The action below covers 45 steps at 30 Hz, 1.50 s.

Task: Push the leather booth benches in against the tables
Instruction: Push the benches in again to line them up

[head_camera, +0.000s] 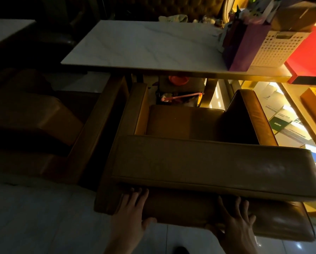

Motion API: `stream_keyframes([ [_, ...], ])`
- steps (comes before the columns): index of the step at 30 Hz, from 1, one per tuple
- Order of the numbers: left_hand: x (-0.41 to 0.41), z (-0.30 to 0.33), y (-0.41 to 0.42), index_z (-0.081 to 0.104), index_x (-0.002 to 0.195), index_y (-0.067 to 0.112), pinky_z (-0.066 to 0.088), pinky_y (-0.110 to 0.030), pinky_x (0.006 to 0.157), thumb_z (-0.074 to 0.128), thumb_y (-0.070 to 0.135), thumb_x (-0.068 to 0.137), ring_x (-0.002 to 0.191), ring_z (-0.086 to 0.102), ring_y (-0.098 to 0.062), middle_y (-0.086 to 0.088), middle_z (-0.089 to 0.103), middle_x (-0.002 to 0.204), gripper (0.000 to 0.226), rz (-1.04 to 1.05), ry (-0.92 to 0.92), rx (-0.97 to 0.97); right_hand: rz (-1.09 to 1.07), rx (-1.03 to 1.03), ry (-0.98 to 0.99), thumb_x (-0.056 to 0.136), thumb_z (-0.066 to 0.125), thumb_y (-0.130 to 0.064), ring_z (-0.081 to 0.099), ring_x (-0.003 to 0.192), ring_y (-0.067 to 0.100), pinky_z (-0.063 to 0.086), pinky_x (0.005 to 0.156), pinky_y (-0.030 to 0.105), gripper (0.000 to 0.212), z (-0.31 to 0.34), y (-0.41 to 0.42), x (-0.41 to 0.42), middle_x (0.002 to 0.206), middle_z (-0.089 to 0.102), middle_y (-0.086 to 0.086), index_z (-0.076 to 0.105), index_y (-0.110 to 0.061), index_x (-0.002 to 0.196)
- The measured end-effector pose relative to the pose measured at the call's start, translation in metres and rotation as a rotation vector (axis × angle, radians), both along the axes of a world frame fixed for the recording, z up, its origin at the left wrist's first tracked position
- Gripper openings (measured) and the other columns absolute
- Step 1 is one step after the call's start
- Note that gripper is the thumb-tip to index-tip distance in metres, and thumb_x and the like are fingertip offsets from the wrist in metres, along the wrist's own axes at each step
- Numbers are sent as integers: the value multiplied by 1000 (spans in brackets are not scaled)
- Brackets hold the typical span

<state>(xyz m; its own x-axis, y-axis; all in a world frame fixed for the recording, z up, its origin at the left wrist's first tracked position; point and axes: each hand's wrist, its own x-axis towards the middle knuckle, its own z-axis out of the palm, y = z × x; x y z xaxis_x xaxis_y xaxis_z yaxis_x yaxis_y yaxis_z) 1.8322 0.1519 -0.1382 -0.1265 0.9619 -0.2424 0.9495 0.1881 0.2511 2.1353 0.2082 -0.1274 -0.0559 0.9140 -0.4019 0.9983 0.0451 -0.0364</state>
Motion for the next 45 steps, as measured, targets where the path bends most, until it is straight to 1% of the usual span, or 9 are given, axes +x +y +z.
stream_keyframes([
  [4, 0, 0, 28, 27, 151, 36, 28, -42, 115, 55, 73, 78, 144, 21, -22, 10, 33, 154, 86, 29, -20, 67, 41, 22, -30, 81, 38, -84, -7, 146, 49, 25, 114, 58, 99, -2, 30, -1, 161, -4, 23, -7, -38, 156],
  [7, -3, -3, 51, 24, 151, 37, 28, -36, 114, 53, 74, 79, 143, 17, -18, 13, 30, 153, 86, 40, 0, 95, 47, 42, -8, 82, 40, -81, -5, 146, 48, 23, 114, 60, 96, -2, 55, -3, 161, -1, 23, 0, -36, 157],
  [12, -5, 0, 87, 25, 150, 36, 27, -36, 114, 59, 68, 80, 142, 17, -19, 11, 30, 153, 85, 62, -21, 117, 80, 107, -30, 81, 42, -82, 6, 145, 46, 29, 110, 56, 95, 3, 90, -9, 159, 13, 23, 11, -35, 158],
  [23, -9, -1, 91, 22, 149, 40, 31, -39, 113, 59, 68, 79, 142, 18, -21, 10, 33, 152, 84, 84, 2, 102, 117, 94, -122, 81, 29, -86, 6, 145, 43, 31, 112, 50, 96, 11, 96, -13, 159, 8, 21, -1, -36, 157],
  [28, -10, 0, 94, 26, 147, 39, 39, -40, 108, 61, 69, 77, 141, 22, -21, 10, 36, 148, 84, 88, 10, 64, 121, 86, -156, 81, 27, -85, 9, 145, 43, 32, 111, 51, 95, 14, 96, -16, 158, 11, 22, 1, -35, 158],
  [33, -10, 4, 98, 25, 147, 40, 41, -40, 105, 63, 68, 76, 138, 22, -20, 10, 35, 147, 85, 89, 21, 3, 109, 21, -154, 82, 28, -85, 3, 147, 46, 30, 113, 53, 95, 20, 99, -19, 161, 5, 24, -3, -34, 157],
  [38, -17, 20, 103, 13, 149, 44, 43, -42, 103, 58, 62, 84, 142, 17, -19, 11, 23, 154, 81, 61, -5, -123, 86, -48, -109, 86, 33, -80, -2, 148, 48, 27, 116, 55, 95, 35, 97, -23, 162, -3, 24, -8, -31, 157],
  [41, -25, 34, 105, 8, 151, 44, 35, -46, 110, 56, 61, 87, 147, 8, -19, 13, 8, 161, 82, 11, -76, -232, 48, -90, -35, 88, 35, -78, -2, 150, 44, 26, 118, 54, 94, 46, 92, -25, 164, -7, 21, -8, -31, 157],
  [45, -38, 59, 99, 16, 151, 43, 29, -44, 115, 56, 60, 88, 147, 13, -18, 13, 9, 162, 78, -51, -159, -288, 28, -109, 32, 87, 43, -74, 19, 148, 34, 33, 115, 47, 89, 61, 83, -32, 161, 18, 12, 7, -34, 157],
])
